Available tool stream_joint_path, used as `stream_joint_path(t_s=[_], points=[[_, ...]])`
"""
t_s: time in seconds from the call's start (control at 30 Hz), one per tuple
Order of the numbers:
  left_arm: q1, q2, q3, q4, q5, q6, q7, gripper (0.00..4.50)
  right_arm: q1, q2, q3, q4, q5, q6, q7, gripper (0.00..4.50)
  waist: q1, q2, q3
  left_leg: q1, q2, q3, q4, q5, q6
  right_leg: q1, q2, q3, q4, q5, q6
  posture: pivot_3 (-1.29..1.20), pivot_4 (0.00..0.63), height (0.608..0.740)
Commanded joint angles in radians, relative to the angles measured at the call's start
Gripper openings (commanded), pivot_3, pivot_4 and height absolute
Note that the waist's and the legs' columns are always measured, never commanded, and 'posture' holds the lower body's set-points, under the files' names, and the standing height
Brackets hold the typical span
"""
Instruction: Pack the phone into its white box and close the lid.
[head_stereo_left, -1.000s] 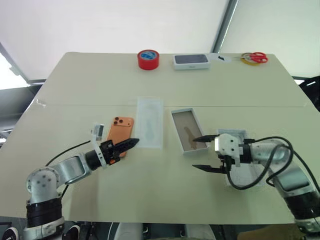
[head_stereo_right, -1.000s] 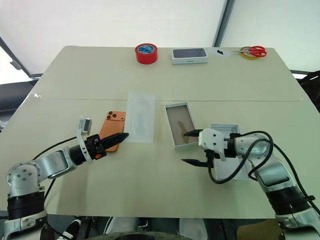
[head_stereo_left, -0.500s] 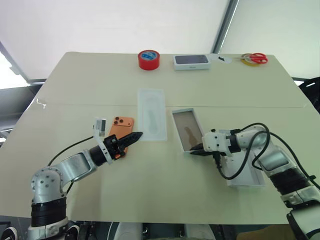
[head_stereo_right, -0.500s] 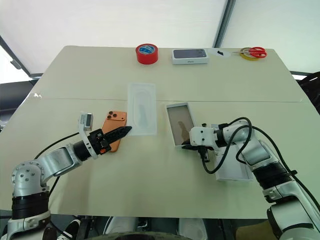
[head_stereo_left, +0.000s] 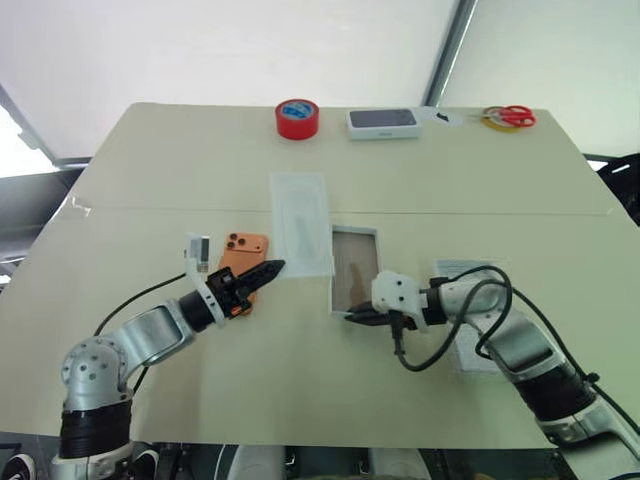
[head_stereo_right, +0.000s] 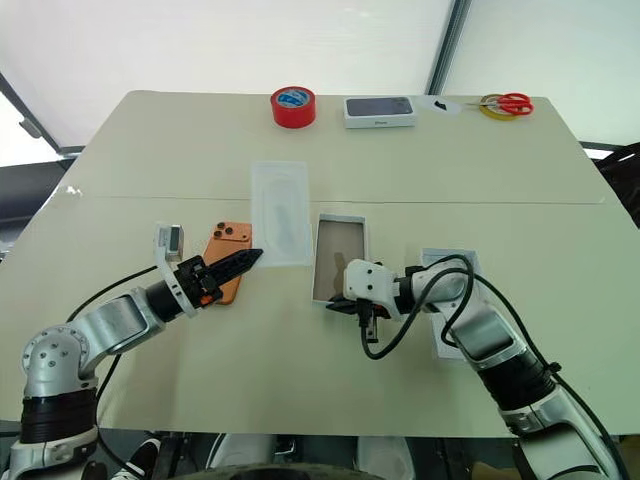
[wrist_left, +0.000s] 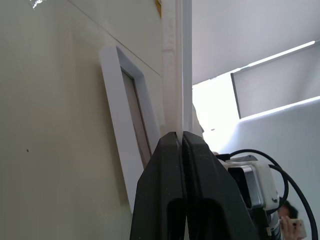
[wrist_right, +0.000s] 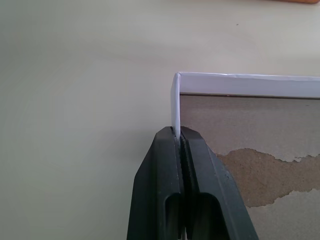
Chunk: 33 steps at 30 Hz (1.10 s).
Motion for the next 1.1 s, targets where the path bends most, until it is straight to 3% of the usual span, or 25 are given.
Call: stream_joint_path(t_s=[0.03, 0.07, 0.2, 0.47, 0.63, 0.87, 1.1], points=[[-0.007, -0.007, -0.022, -0.029, -0.016, -0.023, -0.007, 0.0, -0.012, 0.008, -0.034, -0.063, 0.072, 0.062, 0.0, 0.61, 0.0, 0.0, 0.0, 0.0, 0.0, 0.0, 0.0, 0.0, 0.0, 0.0, 0.0, 0.0, 0.0, 0.0, 0.0, 0.0, 0.15, 0.73], [-0.006, -0.009, -0.026, -0.027, -0.02, -0.027, -0.006, 0.0, -0.013, 0.008, -0.039, -0.068, 0.086, 0.07, 0.005, 0.92, 0.001, 0.0, 0.0, 0.0, 0.0, 0.0, 0.0, 0.0, 0.0, 0.0, 0.0, 0.0, 0.0, 0.0, 0.0, 0.0, 0.15, 0.73], [-0.005, -0.013, -0.057, -0.021, 0.012, -0.029, -0.019, 0.0, -0.008, -0.026, -0.104, -0.08, 0.112, 0.06, -0.007, 2.91, 0.001, 0.0, 0.0, 0.0, 0.0, 0.0, 0.0, 0.0, 0.0, 0.0, 0.0, 0.0, -0.001, 0.0, 0.0, 0.0, 0.15, 0.73], [-0.013, -0.045, -0.125, 0.016, 0.065, -0.027, -0.041, 0.0, 0.044, -0.219, -0.229, 0.116, 0.094, -0.124, 0.089, 2.91, 0.001, -0.001, 0.0, -0.001, 0.0, 0.0, 0.0, 0.0, 0.001, 0.0, 0.0, 0.0, -0.002, 0.0, 0.0, 0.0, 0.15, 0.73], [-0.031, -0.079, -0.197, 0.068, 0.18, -0.026, -0.096, 0.0, -0.028, -0.221, -0.267, 0.312, 0.058, -0.256, 0.048, 2.91, 0.0, 0.0, 0.001, -0.001, 0.0, 0.001, 0.0, 0.0, 0.001, 0.0, 0.0, 0.0, -0.002, -0.001, -0.002, 0.0, 0.15, 0.73], [-0.019, -0.103, -0.202, 0.093, 0.198, 0.009, -0.12, 0.0, -0.026, -0.21, -0.295, 0.292, 0.104, -0.254, 0.052, 2.91, 0.002, 0.0, 0.001, -0.001, 0.0, 0.001, 0.0, 0.0, 0.001, 0.0, 0.001, 0.0, -0.002, 0.0, 0.0, 0.0, 0.15, 0.73], [-0.053, -0.106, -0.193, 0.107, 0.192, 0.054, -0.118, 3.44, -0.031, -0.201, -0.286, 0.294, 0.097, -0.261, 0.04, 2.97, 0.003, 0.0, 0.001, -0.001, 0.0, 0.0, 0.0, 0.0, 0.001, 0.0, 0.001, 0.0, -0.002, 0.0, 0.0, 0.0, 0.15, 0.73]])
